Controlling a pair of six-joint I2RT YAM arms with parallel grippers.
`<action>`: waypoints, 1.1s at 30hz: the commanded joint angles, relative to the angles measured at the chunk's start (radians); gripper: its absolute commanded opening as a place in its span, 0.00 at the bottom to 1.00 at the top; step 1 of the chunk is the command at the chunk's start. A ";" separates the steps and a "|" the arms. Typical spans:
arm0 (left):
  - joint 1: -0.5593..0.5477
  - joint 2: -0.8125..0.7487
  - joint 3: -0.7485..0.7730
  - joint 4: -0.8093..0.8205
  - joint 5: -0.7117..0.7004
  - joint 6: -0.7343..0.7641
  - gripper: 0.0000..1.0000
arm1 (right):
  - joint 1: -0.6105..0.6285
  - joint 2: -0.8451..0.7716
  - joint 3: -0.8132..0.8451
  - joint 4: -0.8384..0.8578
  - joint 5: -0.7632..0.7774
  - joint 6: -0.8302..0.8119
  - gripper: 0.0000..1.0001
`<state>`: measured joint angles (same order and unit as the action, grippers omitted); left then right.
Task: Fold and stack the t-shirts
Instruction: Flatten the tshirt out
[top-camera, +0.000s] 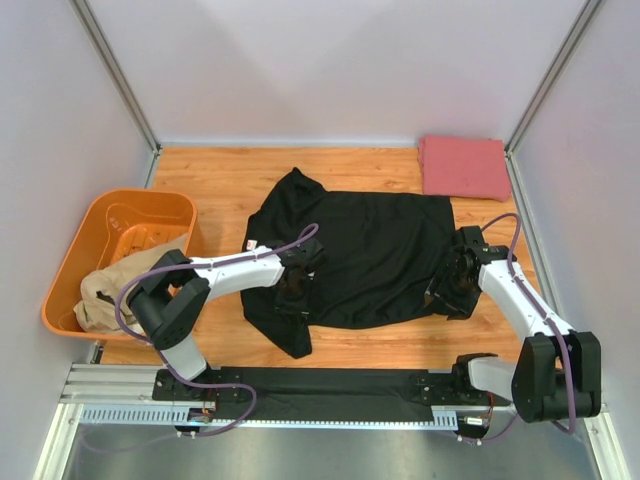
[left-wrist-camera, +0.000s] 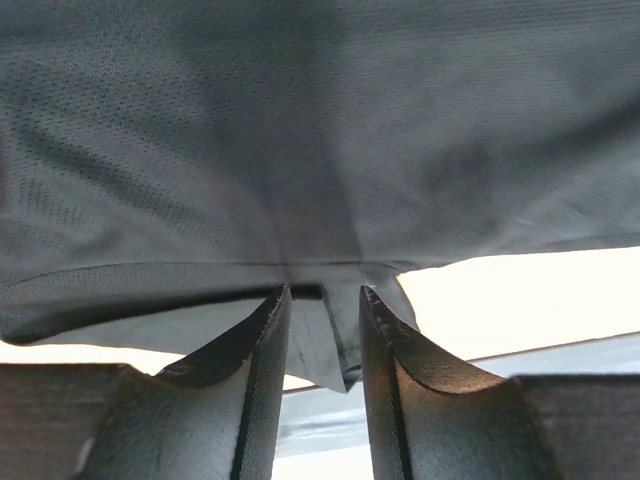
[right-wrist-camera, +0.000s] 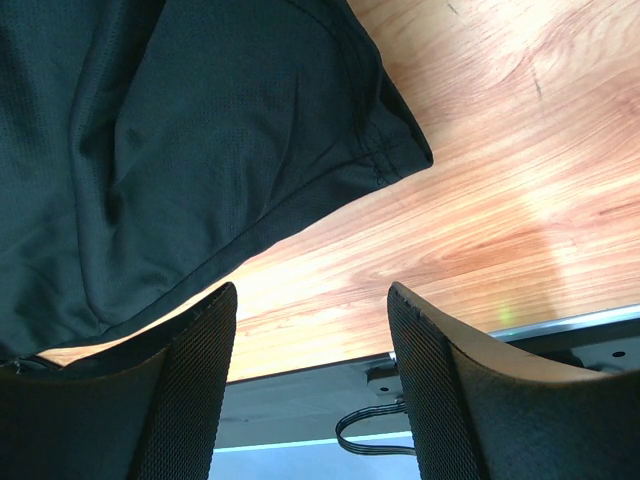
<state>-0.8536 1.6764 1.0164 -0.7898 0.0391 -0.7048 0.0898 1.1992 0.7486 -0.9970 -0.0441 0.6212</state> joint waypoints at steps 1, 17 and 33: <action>-0.009 0.029 0.008 -0.008 -0.027 0.001 0.40 | -0.002 0.000 -0.003 0.020 -0.008 0.012 0.63; -0.010 0.023 -0.006 -0.016 -0.059 -0.002 0.28 | -0.002 0.016 -0.002 0.026 -0.005 0.009 0.63; -0.012 -0.371 -0.056 -0.091 -0.120 -0.015 0.00 | -0.352 0.027 -0.066 0.020 -0.071 0.078 0.44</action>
<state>-0.8585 1.4105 0.9749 -0.8566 -0.0513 -0.7029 -0.2111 1.2438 0.6834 -0.9722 -0.0933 0.6933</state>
